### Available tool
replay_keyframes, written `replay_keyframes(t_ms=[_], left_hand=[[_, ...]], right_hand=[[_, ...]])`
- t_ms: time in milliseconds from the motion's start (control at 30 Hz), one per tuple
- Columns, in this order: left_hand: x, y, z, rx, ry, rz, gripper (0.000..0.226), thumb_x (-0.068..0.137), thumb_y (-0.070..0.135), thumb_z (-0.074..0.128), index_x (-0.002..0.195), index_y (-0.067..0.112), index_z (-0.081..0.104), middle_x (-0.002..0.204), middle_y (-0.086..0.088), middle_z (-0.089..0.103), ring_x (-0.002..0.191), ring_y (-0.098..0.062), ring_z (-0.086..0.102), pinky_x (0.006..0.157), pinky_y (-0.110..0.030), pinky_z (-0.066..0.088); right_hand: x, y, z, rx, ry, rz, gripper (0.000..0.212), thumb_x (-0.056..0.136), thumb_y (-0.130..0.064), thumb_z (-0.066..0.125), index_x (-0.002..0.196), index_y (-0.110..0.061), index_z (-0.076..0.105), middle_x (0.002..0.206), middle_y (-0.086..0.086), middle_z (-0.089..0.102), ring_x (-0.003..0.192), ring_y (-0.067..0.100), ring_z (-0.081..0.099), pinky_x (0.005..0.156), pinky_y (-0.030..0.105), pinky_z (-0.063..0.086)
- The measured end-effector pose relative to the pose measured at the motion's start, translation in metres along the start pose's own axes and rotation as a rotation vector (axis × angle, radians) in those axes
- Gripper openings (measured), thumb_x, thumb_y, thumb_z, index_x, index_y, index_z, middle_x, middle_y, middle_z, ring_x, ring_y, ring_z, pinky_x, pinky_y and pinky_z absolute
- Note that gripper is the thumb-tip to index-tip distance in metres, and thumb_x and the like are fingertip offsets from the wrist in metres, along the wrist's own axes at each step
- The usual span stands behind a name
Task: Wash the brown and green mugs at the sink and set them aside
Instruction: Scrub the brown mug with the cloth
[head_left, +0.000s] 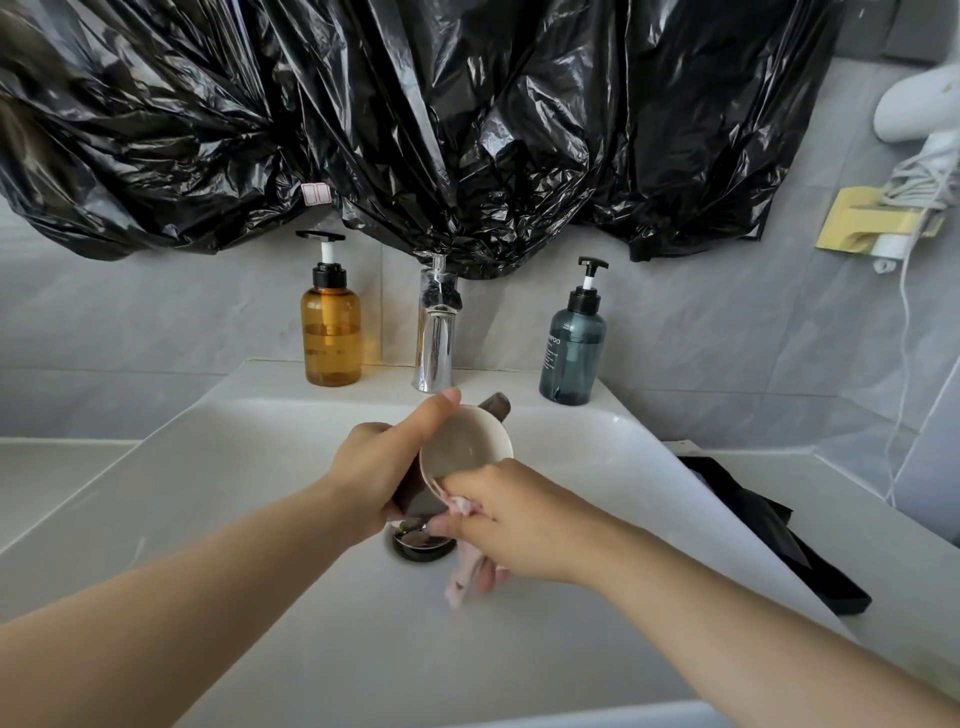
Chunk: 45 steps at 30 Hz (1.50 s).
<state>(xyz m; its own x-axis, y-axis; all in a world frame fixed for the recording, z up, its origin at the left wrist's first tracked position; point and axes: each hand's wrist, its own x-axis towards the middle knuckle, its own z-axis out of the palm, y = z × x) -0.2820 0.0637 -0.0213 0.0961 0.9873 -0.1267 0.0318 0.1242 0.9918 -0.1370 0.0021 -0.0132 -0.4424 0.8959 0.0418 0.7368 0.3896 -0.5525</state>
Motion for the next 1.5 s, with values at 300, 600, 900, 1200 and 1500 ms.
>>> replay_keyframes(t_ms=[300,600,900,1200,1500], left_hand=[[-0.001,0.006,-0.014,0.16,-0.269,-0.099,0.073,0.061,0.073,0.07,0.11,0.019,0.071,0.098,-0.006,0.078,0.098,-0.026,0.072,0.091,-0.048,0.057],[-0.002,0.004,-0.001,-0.015,-0.029,0.063,0.096,0.042,0.072,0.071,0.105,0.0,0.068,0.079,-0.019,0.064,0.066,-0.03,0.06,0.07,-0.043,0.054],[-0.005,0.017,-0.016,0.098,-0.212,-0.104,0.056,0.071,0.055,0.077,0.104,0.011,0.069,0.091,-0.009,0.072,0.089,-0.027,0.068,0.092,-0.046,0.056],[0.0,0.007,0.0,0.007,0.042,0.079,0.044,0.077,0.044,0.077,0.082,0.002,0.065,0.052,-0.001,0.053,0.039,-0.013,0.055,0.059,-0.03,0.054],[0.008,0.004,-0.006,0.007,0.004,0.028,0.061,0.071,0.055,0.078,0.107,0.008,0.065,0.094,-0.01,0.065,0.077,-0.024,0.066,0.076,-0.044,0.062]], right_hand=[[-0.003,0.012,-0.015,-0.275,0.011,-0.107,0.033,0.096,-0.013,0.045,0.066,-0.022,0.035,0.075,-0.003,0.065,0.087,-0.015,0.062,0.061,0.015,0.044],[0.004,-0.001,-0.001,0.076,0.083,-0.029,0.032,0.1,-0.021,0.052,0.07,-0.021,0.04,0.076,0.017,0.074,0.061,0.025,0.07,0.058,0.031,0.055],[-0.002,0.013,-0.022,-0.46,0.095,-0.163,0.03,0.093,-0.015,0.048,0.065,-0.021,0.041,0.073,-0.016,0.055,0.089,-0.003,0.064,0.065,0.025,0.046],[0.008,0.0,-0.001,0.01,0.117,0.083,0.033,0.097,-0.025,0.057,0.069,-0.017,0.042,0.068,0.015,0.071,0.05,0.018,0.065,0.054,0.029,0.052],[-0.006,0.019,-0.026,0.397,0.135,0.069,0.018,0.091,-0.025,0.067,0.098,-0.008,0.069,0.081,0.012,0.074,0.06,0.02,0.068,0.053,0.023,0.049]])
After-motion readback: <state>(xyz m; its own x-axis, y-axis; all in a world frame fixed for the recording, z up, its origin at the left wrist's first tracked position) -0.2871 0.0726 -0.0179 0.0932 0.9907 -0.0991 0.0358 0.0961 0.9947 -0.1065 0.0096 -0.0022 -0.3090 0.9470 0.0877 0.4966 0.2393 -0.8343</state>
